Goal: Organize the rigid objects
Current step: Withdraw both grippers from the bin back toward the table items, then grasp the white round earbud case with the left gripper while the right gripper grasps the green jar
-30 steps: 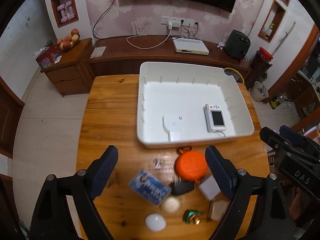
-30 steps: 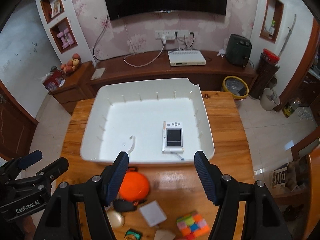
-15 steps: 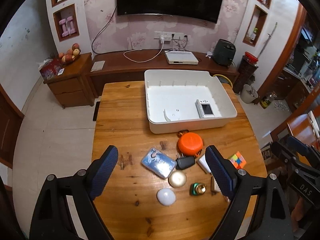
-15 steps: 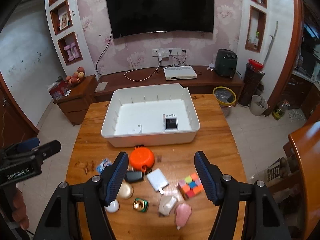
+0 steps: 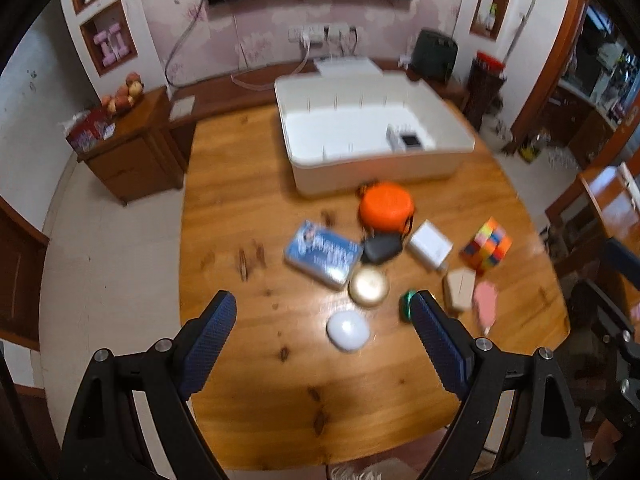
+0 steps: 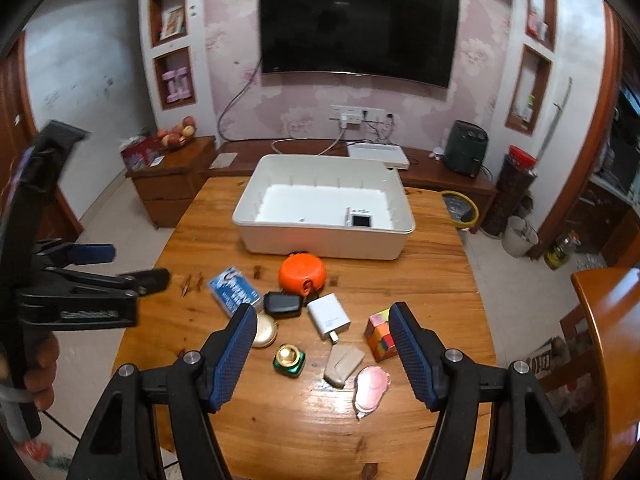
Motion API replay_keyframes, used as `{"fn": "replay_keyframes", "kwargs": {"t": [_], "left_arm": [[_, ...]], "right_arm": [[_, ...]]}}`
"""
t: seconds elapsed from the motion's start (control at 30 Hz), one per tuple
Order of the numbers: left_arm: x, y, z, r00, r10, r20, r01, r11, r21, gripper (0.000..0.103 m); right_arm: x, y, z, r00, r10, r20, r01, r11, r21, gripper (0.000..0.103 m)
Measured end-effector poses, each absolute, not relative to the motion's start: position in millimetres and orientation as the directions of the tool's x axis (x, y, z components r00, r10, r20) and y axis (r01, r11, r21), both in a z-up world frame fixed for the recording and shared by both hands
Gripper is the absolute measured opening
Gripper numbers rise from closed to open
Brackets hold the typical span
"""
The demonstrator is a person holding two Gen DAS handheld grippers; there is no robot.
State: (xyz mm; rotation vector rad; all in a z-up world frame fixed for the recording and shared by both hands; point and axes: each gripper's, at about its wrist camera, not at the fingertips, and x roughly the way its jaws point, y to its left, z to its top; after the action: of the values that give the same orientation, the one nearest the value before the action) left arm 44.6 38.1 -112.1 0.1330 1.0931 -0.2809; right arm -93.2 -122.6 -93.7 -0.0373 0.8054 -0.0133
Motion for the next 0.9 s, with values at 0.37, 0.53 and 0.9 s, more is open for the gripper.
{"fn": "replay_keyframes", "kwargs": {"t": [0.37, 0.53, 0.9], "left_arm": [[45.3, 46.1, -200.6, 0.204, -0.132, -0.97, 0.235, 0.969, -0.082, 0.09], [45.6, 51.0, -224.3, 0.151, -0.126, -0.981, 0.173, 0.98, -0.1, 0.09], [51.8, 43.6, -266.4, 0.082, -0.166, -0.983, -0.051, 0.984, -0.17, 0.09]], "right_arm": [[-86.0, -96.8, -186.6, 0.59, 0.069, -0.804, -0.21, 0.975, -0.07, 0.069], [-77.0, -87.8, -227.0, 0.529, 0.09, -0.844, -0.328, 0.939, -0.105, 0.069], [-37.9, -87.8, -282.2, 0.44, 0.159, -0.884, -0.56, 0.818, -0.132, 0.069]]}}
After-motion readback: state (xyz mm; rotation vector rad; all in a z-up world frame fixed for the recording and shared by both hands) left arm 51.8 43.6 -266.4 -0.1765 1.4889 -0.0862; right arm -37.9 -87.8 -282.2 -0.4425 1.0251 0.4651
